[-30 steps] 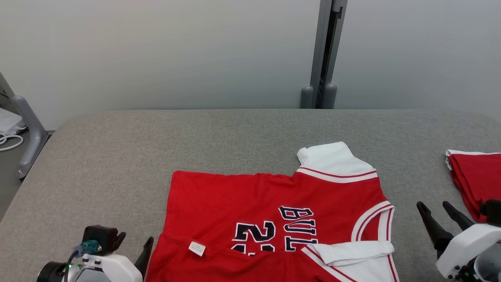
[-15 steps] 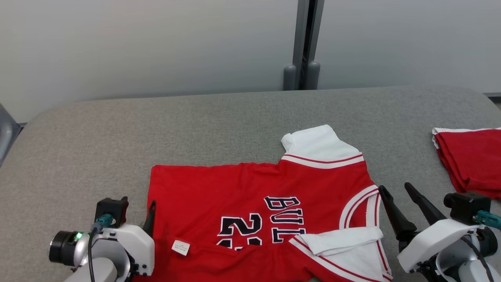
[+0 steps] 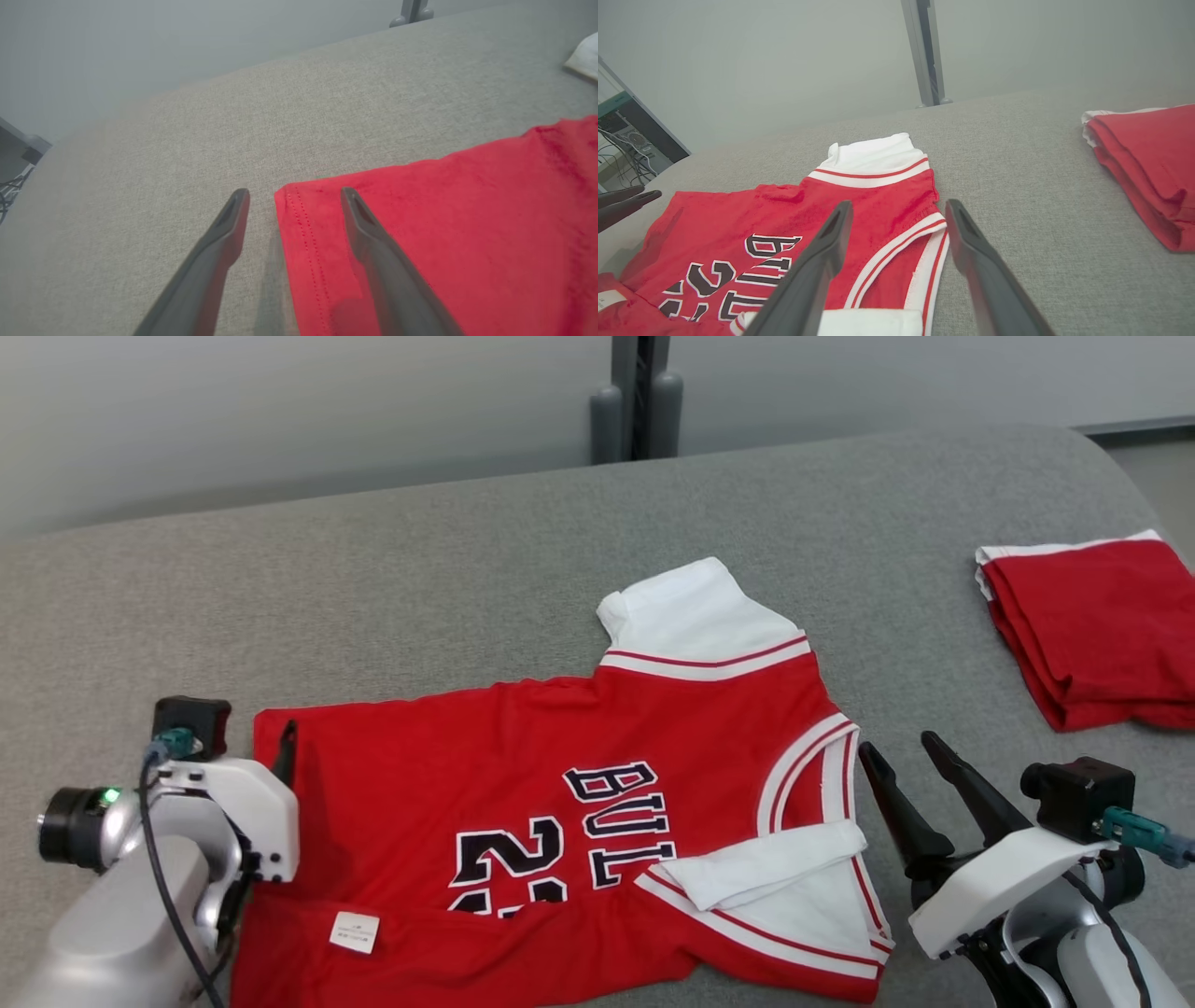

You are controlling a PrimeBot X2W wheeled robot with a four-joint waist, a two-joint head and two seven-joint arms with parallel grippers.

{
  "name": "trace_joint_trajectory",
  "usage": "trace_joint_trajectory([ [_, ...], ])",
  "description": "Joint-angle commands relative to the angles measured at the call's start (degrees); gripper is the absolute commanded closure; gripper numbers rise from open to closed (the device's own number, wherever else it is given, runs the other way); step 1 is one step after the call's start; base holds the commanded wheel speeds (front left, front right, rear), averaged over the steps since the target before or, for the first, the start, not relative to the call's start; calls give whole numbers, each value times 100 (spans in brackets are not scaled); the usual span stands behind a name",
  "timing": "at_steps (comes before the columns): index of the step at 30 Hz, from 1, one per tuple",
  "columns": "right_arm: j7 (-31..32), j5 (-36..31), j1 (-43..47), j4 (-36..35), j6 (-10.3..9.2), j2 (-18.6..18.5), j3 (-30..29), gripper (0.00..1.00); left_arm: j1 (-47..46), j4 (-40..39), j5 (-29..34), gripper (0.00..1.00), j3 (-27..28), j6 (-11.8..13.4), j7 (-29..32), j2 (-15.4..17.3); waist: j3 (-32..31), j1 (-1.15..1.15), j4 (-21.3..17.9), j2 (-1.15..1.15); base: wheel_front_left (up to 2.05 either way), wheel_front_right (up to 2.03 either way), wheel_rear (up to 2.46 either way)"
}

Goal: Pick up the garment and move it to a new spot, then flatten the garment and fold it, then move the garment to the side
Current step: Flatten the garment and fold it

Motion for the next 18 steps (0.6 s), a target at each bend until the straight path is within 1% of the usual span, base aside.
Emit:
trace_joint_trajectory([
  [1, -62, -29, -89, -18, 0, 23, 24, 0, -219, 183, 0, 0, -18, -156, 101, 98, 136, 0, -131, 0, 0, 0, 0],
  [4, -95, -38, -146, -5, 0, 45, 62, 0, -456, 451, -13, 0, -66, -417, 308, 150, 228, 0, -201, 0, 0, 0, 0],
  [7, -127, -50, -232, 19, 0, 63, 102, 0, -665, 686, 60, 0, -206, -754, 606, 262, 312, 0, -264, 0, 0, 0, 0],
  [11, -168, -80, -331, 67, 0, 79, 135, 0, -894, 906, -59, 0, -243, -1176, 1017, 358, 427, 0, -317, 0, 0, 0, 0],
  [16, -293, -89, -444, 126, 0, 145, 127, 0, -1060, 1081, -421, 0, -99, -1543, 1560, 406, 523, 0, -364, 0, 0, 0, 0],
  [18, -326, -76, -482, 148, 0, 164, 150, 0, -1129, 1095, -508, 0, -106, -1629, 1744, 441, 556, 0, -376, 0, 0, 0, 0],
])
